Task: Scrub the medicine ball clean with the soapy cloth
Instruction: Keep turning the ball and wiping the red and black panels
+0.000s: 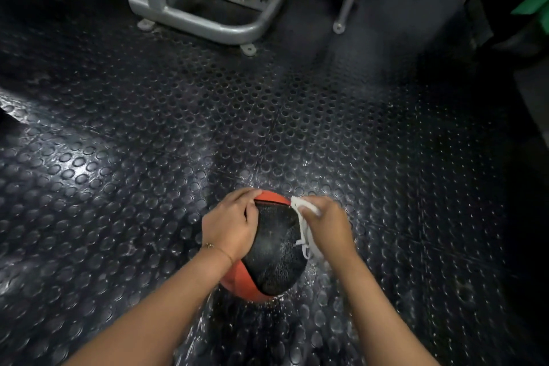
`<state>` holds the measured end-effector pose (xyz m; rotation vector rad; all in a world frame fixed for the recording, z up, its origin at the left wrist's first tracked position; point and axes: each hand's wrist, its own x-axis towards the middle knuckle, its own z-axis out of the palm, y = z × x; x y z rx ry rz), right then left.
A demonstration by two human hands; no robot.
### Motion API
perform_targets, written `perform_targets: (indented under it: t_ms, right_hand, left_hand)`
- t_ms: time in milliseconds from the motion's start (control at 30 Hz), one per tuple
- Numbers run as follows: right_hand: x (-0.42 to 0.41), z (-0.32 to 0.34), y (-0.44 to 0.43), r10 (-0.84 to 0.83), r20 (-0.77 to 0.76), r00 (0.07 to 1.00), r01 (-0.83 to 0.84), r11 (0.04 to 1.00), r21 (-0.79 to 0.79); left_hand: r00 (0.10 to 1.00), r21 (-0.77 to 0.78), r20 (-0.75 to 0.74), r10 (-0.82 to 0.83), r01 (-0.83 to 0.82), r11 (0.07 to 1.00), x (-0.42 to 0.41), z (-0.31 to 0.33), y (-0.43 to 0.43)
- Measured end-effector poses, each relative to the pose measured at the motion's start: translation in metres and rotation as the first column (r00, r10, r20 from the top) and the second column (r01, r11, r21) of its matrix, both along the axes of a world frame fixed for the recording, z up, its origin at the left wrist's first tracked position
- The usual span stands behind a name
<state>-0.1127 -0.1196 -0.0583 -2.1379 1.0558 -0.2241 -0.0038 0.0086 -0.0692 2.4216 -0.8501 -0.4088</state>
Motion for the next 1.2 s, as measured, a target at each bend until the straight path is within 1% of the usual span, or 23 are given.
perform_targets:
  t_ms: [100,167,200,233,300,333,367,400,433,533,600,667,700,767,800,833,867,900,933,1000,1100,1133,1200]
  right_hand:
    - [-0.014,0.006,0.018,-0.004,0.023,1.000,0.006,0.997,-0.074]
    - [-0.027,0.012,0.037,0.052,0.037,0.998,-0.047,0.990,-0.132]
    - [-0.030,0.013,0.041,0.082,0.026,0.996,-0.077,0.984,-0.163]
    - [-0.027,0.014,0.037,0.084,0.016,0.996,-0.080,0.984,-0.161]
    - [-0.011,0.013,0.017,0.037,-0.023,0.999,-0.040,0.990,-0.133]
    - [-0.001,0.011,0.005,0.016,-0.039,0.999,-0.021,0.991,-0.135]
    - [0.008,0.011,-0.004,-0.008,-0.038,0.999,0.002,0.988,-0.153]
    - [0.016,0.011,-0.010,-0.037,-0.025,0.999,0.032,0.982,-0.188]
    - [0.021,0.009,-0.011,-0.063,-0.002,0.998,0.061,0.972,-0.226]
    - [0.020,0.006,0.009,-0.089,0.073,0.993,0.106,0.954,-0.279]
    - [0.008,0.004,0.025,-0.025,0.122,0.992,0.061,0.952,-0.300]
    - [-0.001,0.000,0.030,0.029,0.131,0.991,0.015,0.948,-0.319]
    - [-0.001,-0.001,0.025,0.009,0.124,0.992,0.031,0.949,-0.313]
    - [0.004,-0.003,0.008,-0.080,0.087,0.993,0.101,0.956,-0.277]
    - [0.008,-0.002,-0.002,-0.112,0.067,0.991,0.127,0.953,-0.276]
    - [0.013,0.000,-0.011,-0.131,0.045,0.990,0.139,0.950,-0.280]
    - [0.016,0.002,-0.020,-0.139,0.020,0.990,0.139,0.950,-0.279]
    - [0.018,0.002,-0.027,-0.136,-0.007,0.991,0.129,0.956,-0.262]
    - [0.019,0.003,-0.031,-0.127,-0.012,0.992,0.120,0.965,-0.234]
    - [0.019,0.001,-0.032,-0.122,0.071,0.990,0.133,0.974,-0.183]
    - [0.008,0.000,-0.002,-0.156,0.210,0.965,0.182,0.976,-0.115]
    - [0.000,-0.003,0.012,-0.136,0.217,0.967,0.165,0.979,-0.122]
    - [-0.015,-0.007,0.032,-0.030,0.206,0.978,0.077,0.972,-0.221]
  left_hand:
    - [0.997,0.098,-0.063,0.047,-0.040,0.994,0.015,0.004,-0.018]
    - [0.988,0.175,-0.112,0.103,-0.082,0.981,0.030,0.005,-0.037]
    - [0.982,0.181,-0.143,0.121,-0.095,0.979,0.038,0.005,-0.044]
    - [0.976,0.147,-0.174,0.128,-0.103,0.984,0.043,0.003,-0.047]
    - [0.978,-0.060,-0.200,0.061,-0.074,0.995,0.044,-0.003,-0.041]
    - [0.989,-0.159,-0.145,-0.013,-0.011,0.987,0.040,-0.008,-0.033]
    - [0.994,-0.193,-0.058,-0.088,0.076,0.978,0.033,-0.012,-0.025]
    - [0.989,-0.181,0.009,-0.145,0.144,0.973,0.027,-0.016,-0.019]
    - [0.987,-0.146,0.031,-0.159,0.162,0.976,0.025,-0.020,-0.018]
    - [0.995,-0.041,0.013,-0.096,0.096,0.995,0.038,-0.019,-0.027]
    - [0.992,0.008,0.040,-0.116,0.115,0.993,0.047,-0.014,-0.028]
    - [0.989,0.073,0.046,-0.141,0.137,0.988,0.051,-0.010,-0.026]
    - [0.989,0.107,0.045,-0.139,0.134,0.985,0.052,-0.006,-0.027]
    - [0.982,0.133,0.102,-0.162,0.148,0.980,0.052,0.001,-0.032]
    - [0.964,0.129,0.150,-0.221,0.202,0.971,0.053,0.002,-0.034]
    - [0.932,0.132,0.178,-0.315,0.295,0.946,0.053,0.004,-0.037]
    - [0.894,0.135,0.170,-0.415,0.396,0.908,0.054,0.005,-0.040]
    - [0.869,0.140,0.125,-0.479,0.462,0.876,0.053,0.005,-0.043]
    - [0.862,0.165,0.069,-0.503,0.487,0.858,0.052,0.005,-0.047]
    - [0.886,0.202,0.025,-0.462,0.449,0.871,0.052,0.005,-0.055]
    - [0.932,0.182,0.016,-0.362,0.353,0.918,0.050,0.007,-0.062]
    - [0.943,0.171,0.006,-0.334,0.328,0.929,0.050,0.007,-0.062]
    - [0.963,0.167,-0.019,-0.267,0.267,0.949,0.050,0.005,-0.059]
